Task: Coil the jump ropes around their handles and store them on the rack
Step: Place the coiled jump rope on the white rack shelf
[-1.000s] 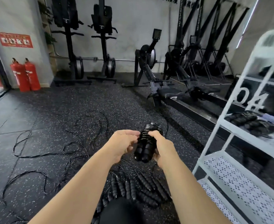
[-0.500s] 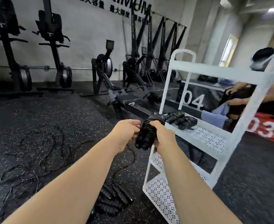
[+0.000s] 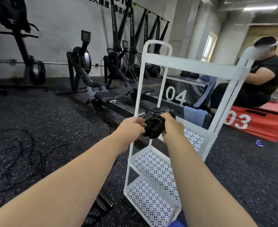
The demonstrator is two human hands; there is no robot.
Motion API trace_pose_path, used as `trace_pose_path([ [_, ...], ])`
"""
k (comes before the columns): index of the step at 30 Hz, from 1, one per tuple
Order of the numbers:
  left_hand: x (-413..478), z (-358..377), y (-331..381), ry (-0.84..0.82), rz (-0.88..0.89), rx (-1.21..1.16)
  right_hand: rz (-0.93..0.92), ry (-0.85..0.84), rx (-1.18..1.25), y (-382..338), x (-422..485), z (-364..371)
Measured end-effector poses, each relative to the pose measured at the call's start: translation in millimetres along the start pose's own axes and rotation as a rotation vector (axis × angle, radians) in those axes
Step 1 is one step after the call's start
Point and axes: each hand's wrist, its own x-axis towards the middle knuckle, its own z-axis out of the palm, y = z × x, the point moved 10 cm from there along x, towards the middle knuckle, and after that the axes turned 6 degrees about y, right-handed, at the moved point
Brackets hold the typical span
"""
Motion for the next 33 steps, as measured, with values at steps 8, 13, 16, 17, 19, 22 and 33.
trace_pose_path([
  [8,29,26,6,-0.014,0.04,0.104,0.016,0.134,-0.015,-12,45,-19],
  [13,39,37,0,-0.032,0.036,0.131,0.033,0.212,-0.047,-7,66,-33],
  [16,45,37,-6,-0.036,0.032,0.164,0.03,0.233,-0.091,-6,77,-41],
  [17,47,37,-8,-0.035,0.031,0.177,0.035,0.229,-0.104,-4,80,-42],
  [19,50,36,-12,-0.032,0.02,0.19,0.062,0.218,-0.075,5,86,-41],
  [22,53,36,-16,-0.028,0.006,0.199,0.077,0.247,-0.091,13,94,-42],
  [33,49,40,-15,-0.046,-0.001,0.206,-0.114,0.296,-0.577,-2,113,-52],
])
